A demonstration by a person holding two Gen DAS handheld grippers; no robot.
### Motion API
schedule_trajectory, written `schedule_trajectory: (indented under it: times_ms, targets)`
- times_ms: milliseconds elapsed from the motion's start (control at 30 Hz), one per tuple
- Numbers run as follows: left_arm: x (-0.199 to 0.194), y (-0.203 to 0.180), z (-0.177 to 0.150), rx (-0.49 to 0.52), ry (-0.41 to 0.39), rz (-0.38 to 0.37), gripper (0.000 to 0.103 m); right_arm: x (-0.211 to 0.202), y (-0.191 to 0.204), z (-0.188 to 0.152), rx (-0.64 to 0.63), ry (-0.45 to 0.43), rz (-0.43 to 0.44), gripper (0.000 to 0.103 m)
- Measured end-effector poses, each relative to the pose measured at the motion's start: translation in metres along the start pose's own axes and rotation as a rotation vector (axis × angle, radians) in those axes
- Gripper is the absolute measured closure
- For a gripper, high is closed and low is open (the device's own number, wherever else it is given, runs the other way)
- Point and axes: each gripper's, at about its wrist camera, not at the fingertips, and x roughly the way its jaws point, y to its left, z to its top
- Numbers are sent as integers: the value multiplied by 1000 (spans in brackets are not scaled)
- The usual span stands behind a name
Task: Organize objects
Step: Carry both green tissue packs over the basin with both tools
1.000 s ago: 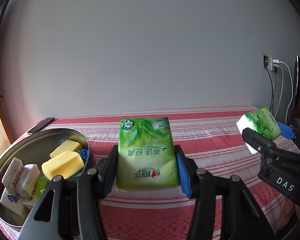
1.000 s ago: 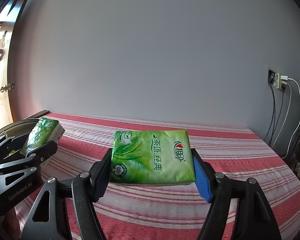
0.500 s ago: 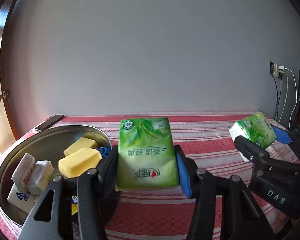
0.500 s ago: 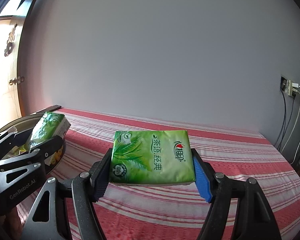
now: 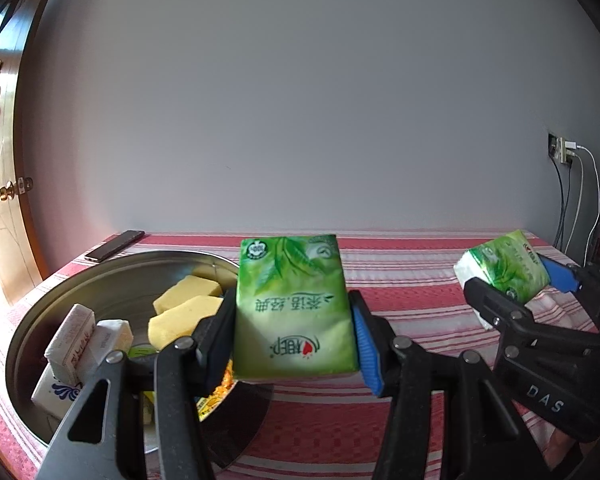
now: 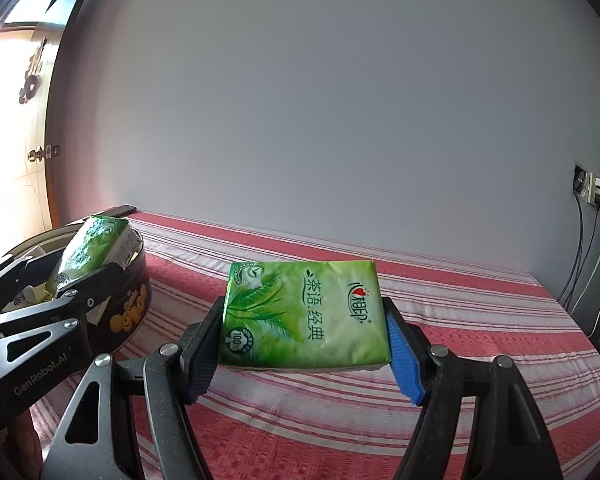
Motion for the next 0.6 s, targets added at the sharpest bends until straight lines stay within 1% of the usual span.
schedule_trajectory:
  times_ms: [200,333,600]
  targets:
    - [0,8,0,-9,1,8,50,-3,18,1,-12,-3,16,29]
    - [-4,12,0,-16,-1,14,50,1,12,2,-14,-4,20,29]
    - [-8,16,-1,-22,-8,22,50,-4,15,2,-15,-11,32,29]
